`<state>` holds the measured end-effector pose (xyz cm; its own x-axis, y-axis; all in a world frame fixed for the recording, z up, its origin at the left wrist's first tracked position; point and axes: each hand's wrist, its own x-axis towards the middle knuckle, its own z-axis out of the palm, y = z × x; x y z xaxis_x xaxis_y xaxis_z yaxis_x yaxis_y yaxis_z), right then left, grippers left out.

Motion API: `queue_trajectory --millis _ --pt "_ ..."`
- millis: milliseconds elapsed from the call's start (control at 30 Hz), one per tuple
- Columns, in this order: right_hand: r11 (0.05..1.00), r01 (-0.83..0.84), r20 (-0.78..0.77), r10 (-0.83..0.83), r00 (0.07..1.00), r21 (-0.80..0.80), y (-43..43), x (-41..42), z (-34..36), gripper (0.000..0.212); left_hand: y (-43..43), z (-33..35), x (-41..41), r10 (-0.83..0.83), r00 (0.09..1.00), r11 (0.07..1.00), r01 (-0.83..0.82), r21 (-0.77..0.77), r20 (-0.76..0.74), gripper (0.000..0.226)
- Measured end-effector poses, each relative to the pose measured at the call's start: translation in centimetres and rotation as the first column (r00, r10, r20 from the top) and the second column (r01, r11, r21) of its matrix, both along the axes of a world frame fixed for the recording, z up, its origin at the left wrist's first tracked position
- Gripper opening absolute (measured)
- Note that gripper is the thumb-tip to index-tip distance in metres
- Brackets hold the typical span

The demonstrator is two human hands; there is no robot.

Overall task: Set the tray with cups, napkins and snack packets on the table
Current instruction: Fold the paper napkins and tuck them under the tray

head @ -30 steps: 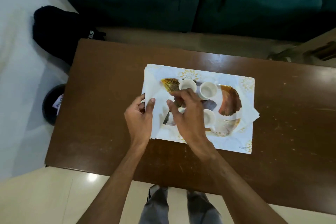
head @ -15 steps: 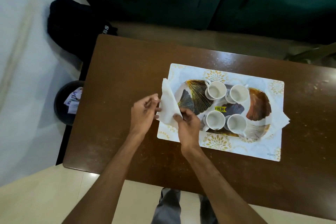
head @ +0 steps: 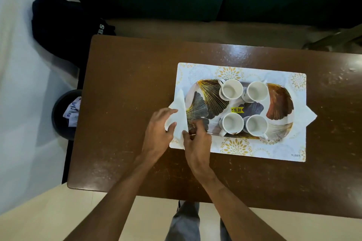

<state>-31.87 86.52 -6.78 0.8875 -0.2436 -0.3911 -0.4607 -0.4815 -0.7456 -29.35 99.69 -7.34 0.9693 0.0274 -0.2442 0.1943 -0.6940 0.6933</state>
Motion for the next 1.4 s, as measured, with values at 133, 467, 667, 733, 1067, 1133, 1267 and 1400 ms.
queue_trajectory --millis 133,467,667,733,1067,1133,1267,1400 --pt "0.903 -0.268 0.017 0.290 0.957 -0.336 -0.1 -1.6 -0.9 0.046 0.4 -1.2 -0.4 -0.228 0.967 0.929 0.250 0.272 -0.110 0.057" --pt "0.763 -0.483 -0.145 0.469 0.871 -0.430 0.1 -2.7 -2.3 0.074 0.2 -1.1 3.5 -0.341 0.937 0.881 0.349 0.319 -0.082 0.070" --pt "0.732 -0.513 -0.150 0.504 0.850 -0.447 0.2 -1.8 -1.9 0.079 0.4 -0.7 4.6 -0.267 0.960 0.949 0.277 0.152 -0.085 0.066" --pt "0.707 -0.549 -0.174 0.533 0.828 -0.446 0.3 -2.2 -1.9 0.081 0.6 -1.1 4.7 -0.322 0.941 0.911 0.337 0.240 -0.101 0.064" --pt "0.703 -0.544 -0.233 0.496 0.837 -0.459 0.2 -1.4 -1.4 0.081 -0.6 -1.3 6.3 -0.268 0.963 0.940 0.266 0.213 -0.022 0.060" --pt "0.697 -0.558 -0.240 0.507 0.828 -0.451 0.0 -1.5 -1.4 0.081 -0.5 -1.3 5.6 -0.229 0.974 0.938 0.221 0.267 -0.002 0.055" --pt "0.705 -0.567 -0.287 0.489 0.824 -0.425 -0.6 -1.7 -1.5 0.080 -0.6 -1.8 5.2 -0.246 0.969 0.920 0.243 0.309 -0.027 0.054" --pt "0.702 -0.571 -0.229 0.527 0.818 -0.426 -0.3 -1.9 -1.3 0.082 -1.0 -2.0 5.8 -0.246 0.969 0.927 0.246 0.282 -0.036 0.054"
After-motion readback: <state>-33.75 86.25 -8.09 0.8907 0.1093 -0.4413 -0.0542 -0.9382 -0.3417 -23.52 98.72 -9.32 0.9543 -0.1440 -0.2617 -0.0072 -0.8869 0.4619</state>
